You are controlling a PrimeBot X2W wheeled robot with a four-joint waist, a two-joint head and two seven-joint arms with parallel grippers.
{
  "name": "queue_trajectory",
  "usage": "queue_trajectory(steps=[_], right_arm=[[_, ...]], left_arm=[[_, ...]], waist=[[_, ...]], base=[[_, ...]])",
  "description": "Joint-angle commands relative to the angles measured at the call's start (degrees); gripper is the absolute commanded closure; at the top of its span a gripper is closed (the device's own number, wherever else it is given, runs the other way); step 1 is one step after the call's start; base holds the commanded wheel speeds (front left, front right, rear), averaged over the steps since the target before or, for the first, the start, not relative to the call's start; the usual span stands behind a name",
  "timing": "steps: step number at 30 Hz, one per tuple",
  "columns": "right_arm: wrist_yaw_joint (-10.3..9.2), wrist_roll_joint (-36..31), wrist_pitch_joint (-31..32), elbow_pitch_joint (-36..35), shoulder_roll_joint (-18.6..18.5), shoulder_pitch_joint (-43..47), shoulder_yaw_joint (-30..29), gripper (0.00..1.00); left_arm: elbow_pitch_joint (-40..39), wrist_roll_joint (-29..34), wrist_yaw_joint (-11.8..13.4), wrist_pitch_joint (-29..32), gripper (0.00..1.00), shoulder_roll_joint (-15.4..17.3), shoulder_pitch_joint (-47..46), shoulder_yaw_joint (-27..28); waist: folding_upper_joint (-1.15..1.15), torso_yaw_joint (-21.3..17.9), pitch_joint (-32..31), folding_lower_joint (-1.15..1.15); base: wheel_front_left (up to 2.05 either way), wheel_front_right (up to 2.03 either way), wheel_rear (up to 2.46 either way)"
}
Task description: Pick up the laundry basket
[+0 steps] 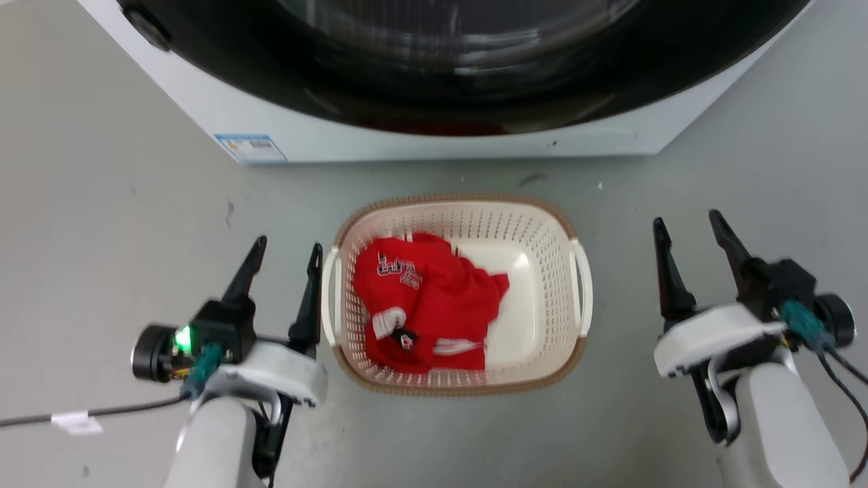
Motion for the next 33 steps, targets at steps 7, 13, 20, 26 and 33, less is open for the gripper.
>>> queue_trajectory(steps=[7, 13, 20, 26, 33], right_arm=[[-0.04, -0.40, 3.02, 12.24, -0.04, -10.53, 2.81, 0.00], [-0.04, 1.27, 5.63, 22.66, -0.01, -17.86, 2.96, 0.00], [-0.04, 3.94, 8.77, 31.53, -0.04, -24.16, 5.69, 0.00], [-0.03, 8.12, 12.76, 39.37, -0.04, -30.45, 9.14, 0.00], [-0.03, 11.88, 16.61, 45.33, 0.01, -36.03, 12.62, 0.00]], left_arm=[[12.07, -1.65, -1.00, -0.11, 0.00, 2.43, -11.09, 1.14], [24.84, -3.82, -1.36, -0.11, 0.00, 4.31, -19.17, -4.41], [36.59, -10.06, -1.38, 0.85, 0.00, 6.07, -27.29, -14.49], [41.02, -17.71, -1.39, 4.23, 0.00, 8.21, -33.01, -24.78], [39.97, -29.47, -1.34, 11.76, 0.00, 11.52, -36.71, -35.54]], waist=[[0.00, 0.10, 12.18, -0.01], [0.00, 0.28, 16.05, -0.01], [0.00, 0.60, 18.91, -0.01], [0.00, 0.65, 21.46, -0.01], [0.00, 0.98, 23.60, -0.01]], base=[[0.00, 0.00, 0.00], [0.00, 0.00, 0.00], [0.00, 0.00, 0.00], [0.00, 0.00, 0.00], [0.00, 0.00, 0.00]])
